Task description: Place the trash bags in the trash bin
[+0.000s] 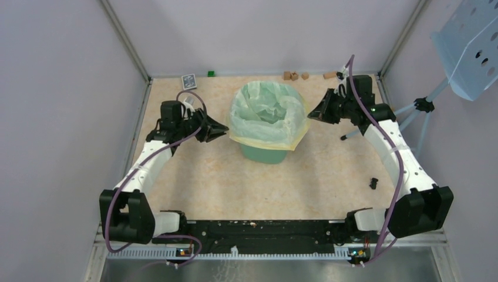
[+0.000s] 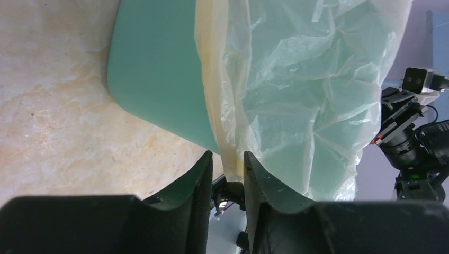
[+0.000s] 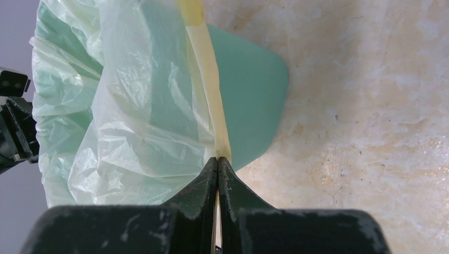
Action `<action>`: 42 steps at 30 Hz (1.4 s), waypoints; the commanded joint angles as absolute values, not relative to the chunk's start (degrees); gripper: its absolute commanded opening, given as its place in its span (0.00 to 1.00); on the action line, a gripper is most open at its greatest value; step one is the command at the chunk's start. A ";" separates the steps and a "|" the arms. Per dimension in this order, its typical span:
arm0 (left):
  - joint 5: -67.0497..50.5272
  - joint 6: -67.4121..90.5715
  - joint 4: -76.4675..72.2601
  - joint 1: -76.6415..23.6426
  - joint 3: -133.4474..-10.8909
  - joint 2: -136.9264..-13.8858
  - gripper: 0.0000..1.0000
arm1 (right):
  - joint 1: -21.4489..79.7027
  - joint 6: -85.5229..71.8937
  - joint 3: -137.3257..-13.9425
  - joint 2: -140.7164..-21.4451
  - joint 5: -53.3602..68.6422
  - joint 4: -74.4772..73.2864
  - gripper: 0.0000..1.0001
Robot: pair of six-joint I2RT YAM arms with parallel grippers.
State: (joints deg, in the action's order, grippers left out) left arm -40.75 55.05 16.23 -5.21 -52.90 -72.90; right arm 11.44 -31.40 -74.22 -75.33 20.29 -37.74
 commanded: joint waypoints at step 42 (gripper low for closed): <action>-33.06 38.64 6.29 -4.30 -57.92 -90.10 0.00 | 13.36 -30.83 -61.22 -85.66 8.78 -22.41 0.01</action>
